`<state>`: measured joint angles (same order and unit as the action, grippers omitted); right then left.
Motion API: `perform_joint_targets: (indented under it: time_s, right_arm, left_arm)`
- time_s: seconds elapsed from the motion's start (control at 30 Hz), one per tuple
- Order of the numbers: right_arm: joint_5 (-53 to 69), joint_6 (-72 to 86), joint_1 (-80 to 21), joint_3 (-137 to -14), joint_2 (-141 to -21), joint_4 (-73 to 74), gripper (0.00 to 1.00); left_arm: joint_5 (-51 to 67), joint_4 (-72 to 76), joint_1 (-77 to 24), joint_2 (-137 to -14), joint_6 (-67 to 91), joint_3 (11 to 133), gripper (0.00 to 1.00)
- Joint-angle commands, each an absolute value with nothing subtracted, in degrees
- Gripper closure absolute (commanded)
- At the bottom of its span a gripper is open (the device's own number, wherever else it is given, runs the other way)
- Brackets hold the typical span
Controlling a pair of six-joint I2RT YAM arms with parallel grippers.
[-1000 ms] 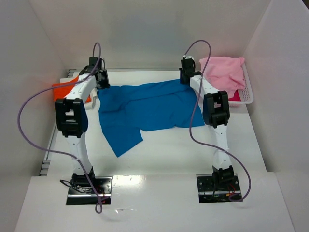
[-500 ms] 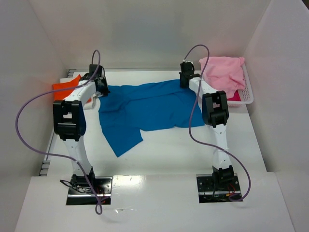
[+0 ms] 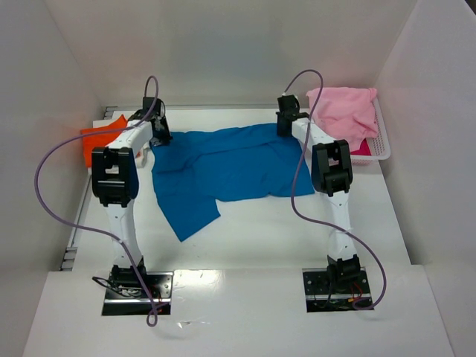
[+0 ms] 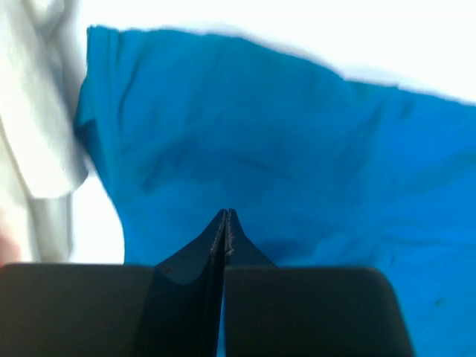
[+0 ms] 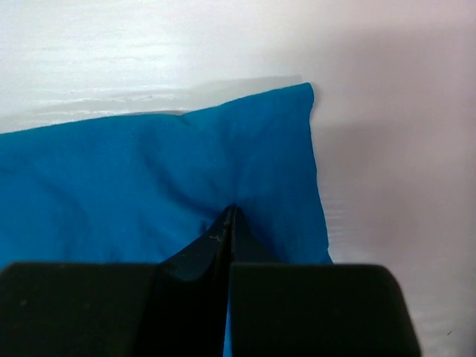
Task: Fold and stack the t-shirts
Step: Fold the flattened tshirt in 1/3 of the way
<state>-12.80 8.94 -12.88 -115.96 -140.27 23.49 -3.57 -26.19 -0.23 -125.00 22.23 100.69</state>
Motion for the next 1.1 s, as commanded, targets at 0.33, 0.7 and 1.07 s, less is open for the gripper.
perform_joint_targets:
  time_s: [0.33, 0.7, 1.07]
  right_arm:
    - [-17.66, 11.32, -13.45, -112.15, -136.25, 31.73, 1.0]
    - [-17.66, 13.36, -13.45, -102.64, -128.79, 29.97, 1.0]
    - [-20.74, 12.66, -13.45, -105.05, -128.49, 29.6, 1.0]
  left_arm:
    - [-4.31, -27.86, 0.09, -132.7, 23.55, 107.44, 1.0]
    - [-2.72, -33.15, 0.62, -141.49, 21.43, 120.69, 1.0]
    - [-2.46, -32.28, 0.09, -137.06, 19.44, 118.78, 1.0]
